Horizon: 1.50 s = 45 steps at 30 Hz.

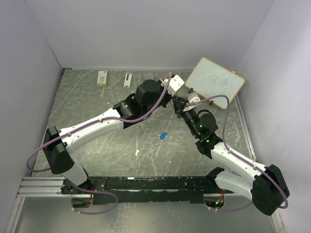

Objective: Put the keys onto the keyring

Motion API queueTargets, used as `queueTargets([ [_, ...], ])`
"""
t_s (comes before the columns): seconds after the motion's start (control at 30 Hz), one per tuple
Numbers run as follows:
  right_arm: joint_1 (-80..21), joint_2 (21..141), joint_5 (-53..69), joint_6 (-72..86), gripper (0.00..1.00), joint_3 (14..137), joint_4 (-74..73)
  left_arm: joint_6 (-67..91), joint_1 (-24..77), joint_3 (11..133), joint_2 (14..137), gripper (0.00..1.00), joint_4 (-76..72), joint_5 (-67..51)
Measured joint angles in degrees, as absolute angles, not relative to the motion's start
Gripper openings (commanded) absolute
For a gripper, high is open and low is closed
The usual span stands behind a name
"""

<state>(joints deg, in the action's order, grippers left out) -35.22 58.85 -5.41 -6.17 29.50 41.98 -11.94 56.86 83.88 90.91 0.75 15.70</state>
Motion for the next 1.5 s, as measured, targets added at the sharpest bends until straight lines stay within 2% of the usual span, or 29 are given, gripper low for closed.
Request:
queueTargets([
  [0.37, -35.4, 55.7, -5.4, -17.0, 0.0, 29.6, 32.3, -21.4, 58.4, 92.2, 96.2, 0.07, 13.4, 16.6],
  [0.97, -35.8, 55.2, -11.3, -20.4, 0.0, 29.9, 32.6, -28.2, 59.0, 94.0, 97.2, 0.07, 12.4, 19.3],
  [1.5, -36.7, 54.0, -14.5, -19.8, 0.0, 25.0, 37.3, -32.8, 59.5, 85.6, 92.4, 0.07, 9.5, 14.7],
])
